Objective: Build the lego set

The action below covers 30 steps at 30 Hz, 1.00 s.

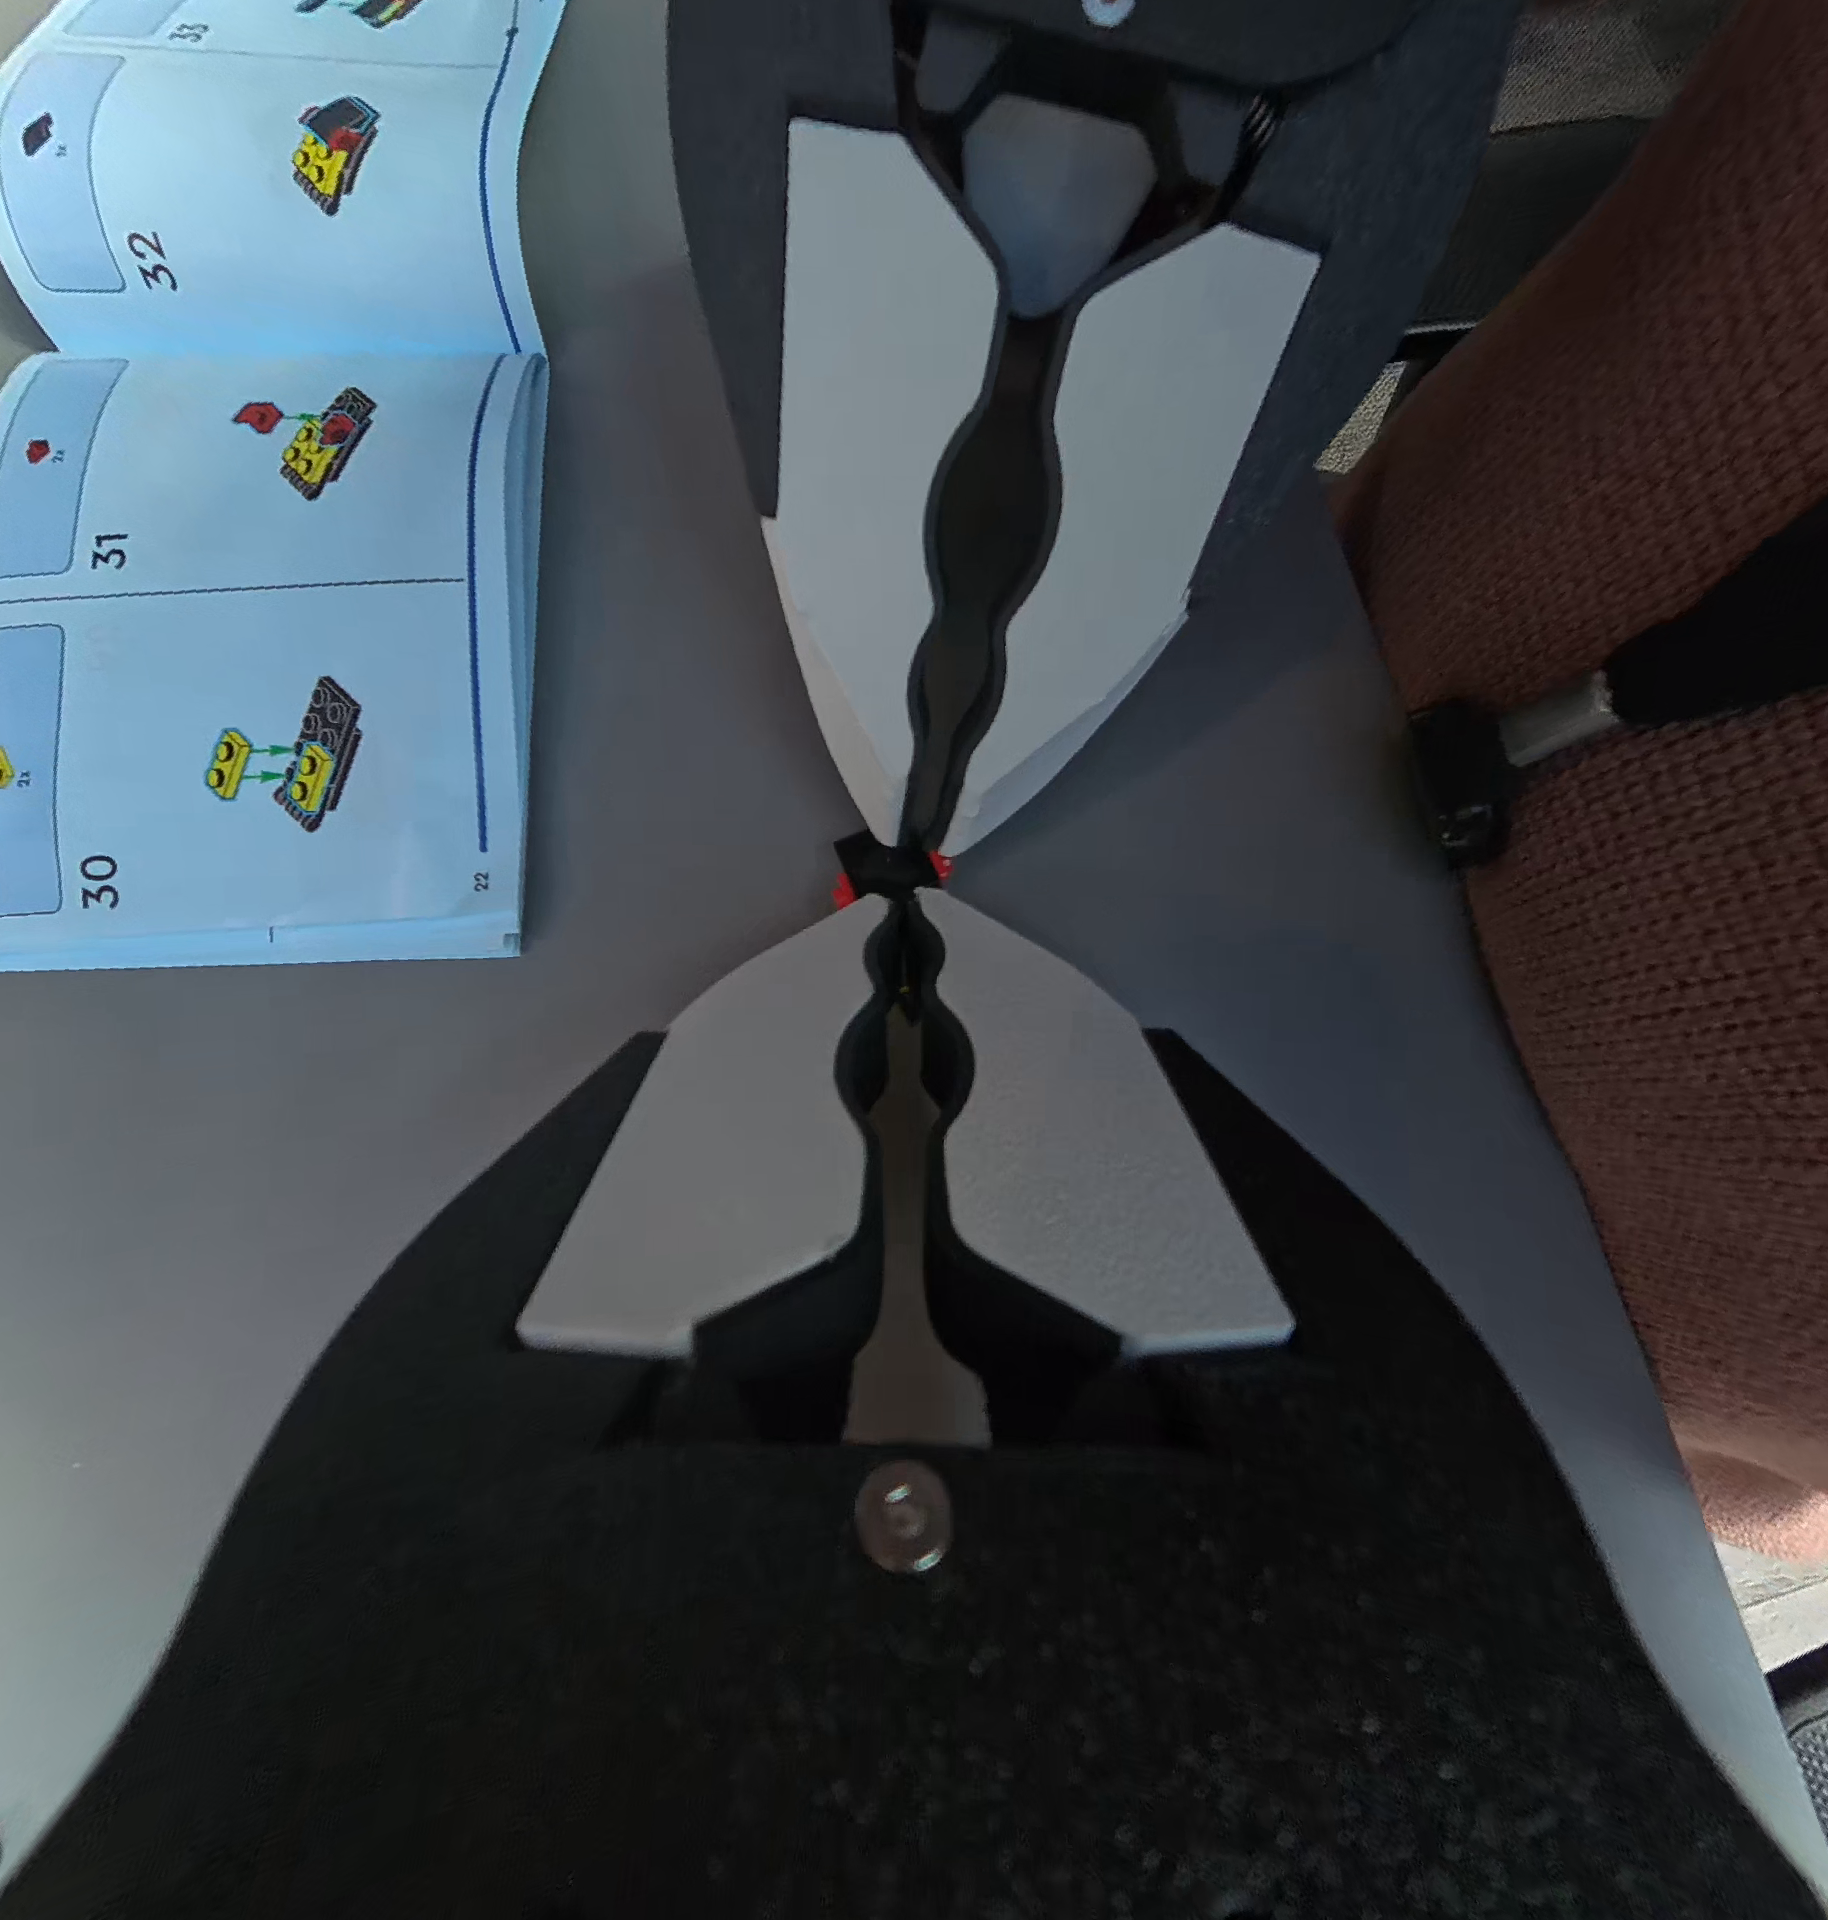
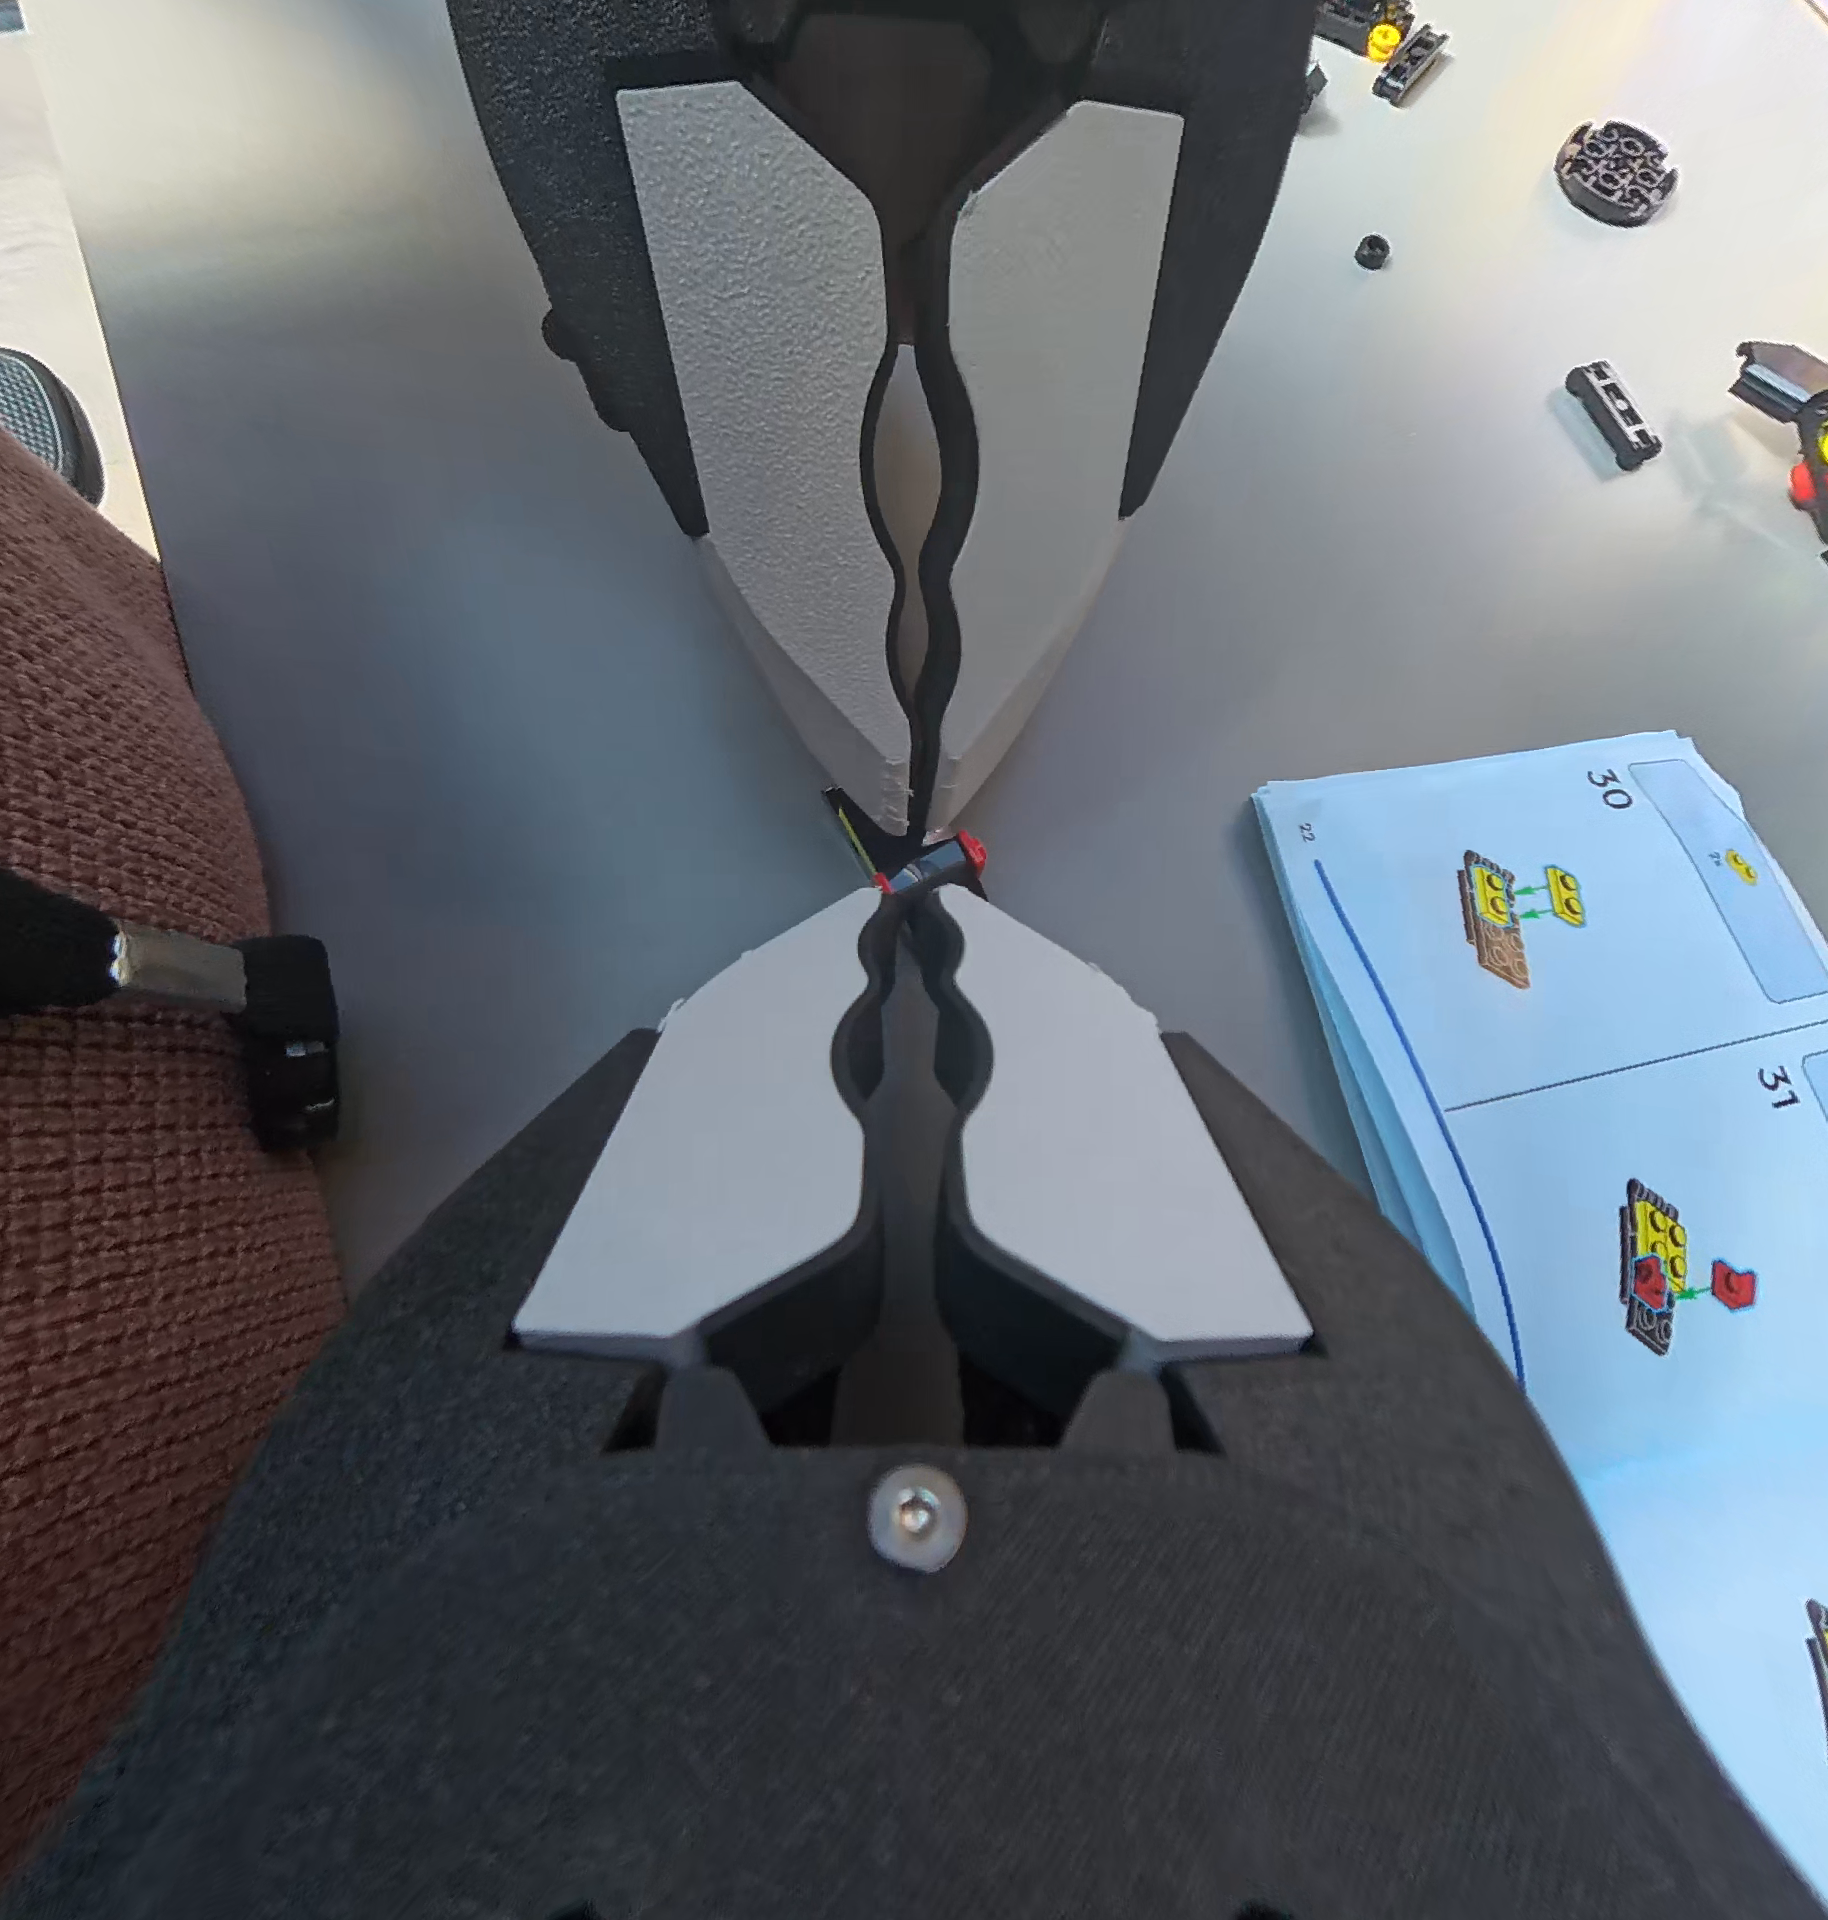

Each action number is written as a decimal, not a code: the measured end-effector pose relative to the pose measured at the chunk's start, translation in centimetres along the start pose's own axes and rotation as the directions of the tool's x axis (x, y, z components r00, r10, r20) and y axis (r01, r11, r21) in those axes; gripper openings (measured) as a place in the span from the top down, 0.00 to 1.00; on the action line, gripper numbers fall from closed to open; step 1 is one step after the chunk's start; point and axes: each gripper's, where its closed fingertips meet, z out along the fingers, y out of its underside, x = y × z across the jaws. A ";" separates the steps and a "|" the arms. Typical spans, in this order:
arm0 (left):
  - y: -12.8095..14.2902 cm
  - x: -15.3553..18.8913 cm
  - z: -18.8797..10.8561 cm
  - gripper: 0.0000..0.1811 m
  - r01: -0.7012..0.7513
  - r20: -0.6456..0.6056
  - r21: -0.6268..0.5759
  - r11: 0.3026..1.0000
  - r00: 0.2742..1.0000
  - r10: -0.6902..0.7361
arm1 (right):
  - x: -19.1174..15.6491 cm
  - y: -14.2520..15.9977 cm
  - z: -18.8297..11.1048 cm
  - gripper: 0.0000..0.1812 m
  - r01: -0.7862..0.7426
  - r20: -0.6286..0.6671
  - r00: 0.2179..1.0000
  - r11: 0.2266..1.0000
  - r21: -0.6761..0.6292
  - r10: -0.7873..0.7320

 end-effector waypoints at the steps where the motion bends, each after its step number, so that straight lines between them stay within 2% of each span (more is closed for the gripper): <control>1: 0.0 0.0 0.0 0.99 0.007 0.002 0.002 1.000 1.000 -0.007 | 0.0 0.0 0.0 0.97 -0.009 0.000 1.000 1.000 -0.003 0.009; 18: -0.1 -0.1 0.1 1.00 0.048 0.024 0.047 0.998 0.999 -0.049 | 0.0 0.0 0.0 0.98 -0.051 -0.023 0.998 0.999 -0.005 0.051; 24: -0.9 0.7 -0.3 0.86 0.097 -0.030 0.149 0.984 0.995 -0.093 | -0.3 0.0 -0.1 0.97 -0.069 -0.001 0.998 0.998 -0.006 0.069; 30: -0.9 0.4 -1.6 0.86 0.092 0.049 0.158 0.983 0.994 -0.101 | -0.3 0.0 -0.3 0.96 -0.094 0.006 0.996 0.996 0.007 0.094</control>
